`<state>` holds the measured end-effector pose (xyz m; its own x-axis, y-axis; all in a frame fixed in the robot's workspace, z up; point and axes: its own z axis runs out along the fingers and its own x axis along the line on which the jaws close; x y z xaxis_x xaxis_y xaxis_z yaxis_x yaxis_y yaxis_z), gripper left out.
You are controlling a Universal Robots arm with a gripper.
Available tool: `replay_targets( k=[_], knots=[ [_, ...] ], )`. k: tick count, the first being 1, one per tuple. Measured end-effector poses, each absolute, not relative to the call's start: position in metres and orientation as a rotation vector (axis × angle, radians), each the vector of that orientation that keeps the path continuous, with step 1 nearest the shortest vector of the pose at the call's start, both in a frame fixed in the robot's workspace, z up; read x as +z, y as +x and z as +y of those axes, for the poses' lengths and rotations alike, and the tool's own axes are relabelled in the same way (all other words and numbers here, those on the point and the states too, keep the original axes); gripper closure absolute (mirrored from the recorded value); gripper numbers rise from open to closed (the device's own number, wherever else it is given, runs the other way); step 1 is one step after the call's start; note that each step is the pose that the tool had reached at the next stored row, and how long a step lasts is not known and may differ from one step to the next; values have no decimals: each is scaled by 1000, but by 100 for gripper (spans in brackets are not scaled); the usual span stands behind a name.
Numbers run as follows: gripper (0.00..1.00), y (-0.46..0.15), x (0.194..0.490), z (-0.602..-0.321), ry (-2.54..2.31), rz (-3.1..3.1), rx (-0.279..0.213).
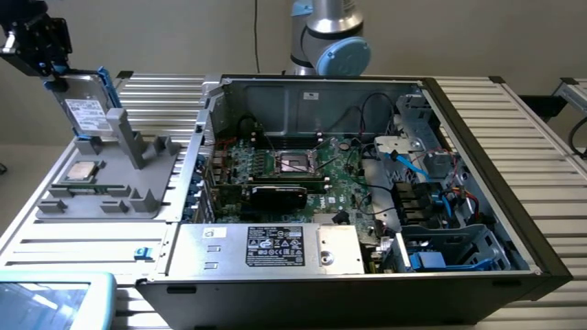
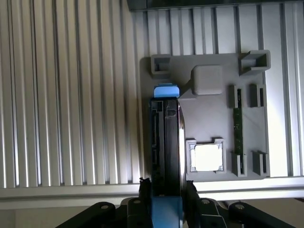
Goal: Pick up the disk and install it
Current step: 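Pick up the disk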
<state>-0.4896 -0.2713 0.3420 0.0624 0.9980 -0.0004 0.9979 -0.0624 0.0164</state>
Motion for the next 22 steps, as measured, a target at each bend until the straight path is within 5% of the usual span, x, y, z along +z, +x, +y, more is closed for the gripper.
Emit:
replay_targets(
  k=[22],
  knots=[
    [63, -489, 396, -271, 2279, 2141, 17]
  ],
)
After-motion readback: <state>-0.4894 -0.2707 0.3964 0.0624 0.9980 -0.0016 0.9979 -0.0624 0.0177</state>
